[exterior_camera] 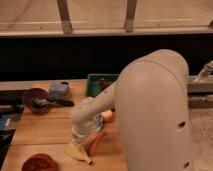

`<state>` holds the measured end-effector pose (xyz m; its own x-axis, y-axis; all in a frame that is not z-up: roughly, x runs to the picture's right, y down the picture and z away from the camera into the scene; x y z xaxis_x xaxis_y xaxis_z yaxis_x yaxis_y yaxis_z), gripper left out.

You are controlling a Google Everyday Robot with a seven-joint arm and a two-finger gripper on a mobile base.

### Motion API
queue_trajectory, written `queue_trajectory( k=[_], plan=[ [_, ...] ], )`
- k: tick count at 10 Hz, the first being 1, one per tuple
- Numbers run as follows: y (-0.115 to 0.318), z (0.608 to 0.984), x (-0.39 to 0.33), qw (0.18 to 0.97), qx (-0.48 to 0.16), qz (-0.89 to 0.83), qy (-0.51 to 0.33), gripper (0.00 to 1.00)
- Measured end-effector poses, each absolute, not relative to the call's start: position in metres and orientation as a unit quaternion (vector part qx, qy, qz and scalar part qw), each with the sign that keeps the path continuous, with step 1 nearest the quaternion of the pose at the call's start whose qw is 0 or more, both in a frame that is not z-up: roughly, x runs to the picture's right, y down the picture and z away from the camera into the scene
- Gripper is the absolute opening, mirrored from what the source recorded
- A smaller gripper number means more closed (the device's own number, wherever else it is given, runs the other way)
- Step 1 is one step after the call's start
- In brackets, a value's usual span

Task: Place banana in table surface

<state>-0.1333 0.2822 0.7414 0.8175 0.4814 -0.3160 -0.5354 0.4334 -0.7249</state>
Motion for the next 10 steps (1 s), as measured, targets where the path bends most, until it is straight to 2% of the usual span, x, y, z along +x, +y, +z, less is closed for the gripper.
queue_trajectory(
  k=[5, 10],
  plan=[
    [0.178, 0.774, -0.079, 0.856, -0.393, 0.337, 0.011, 0.0],
    [0.097, 0.741, -0.081, 0.879, -0.336, 0.338, -0.014, 0.0]
  ],
)
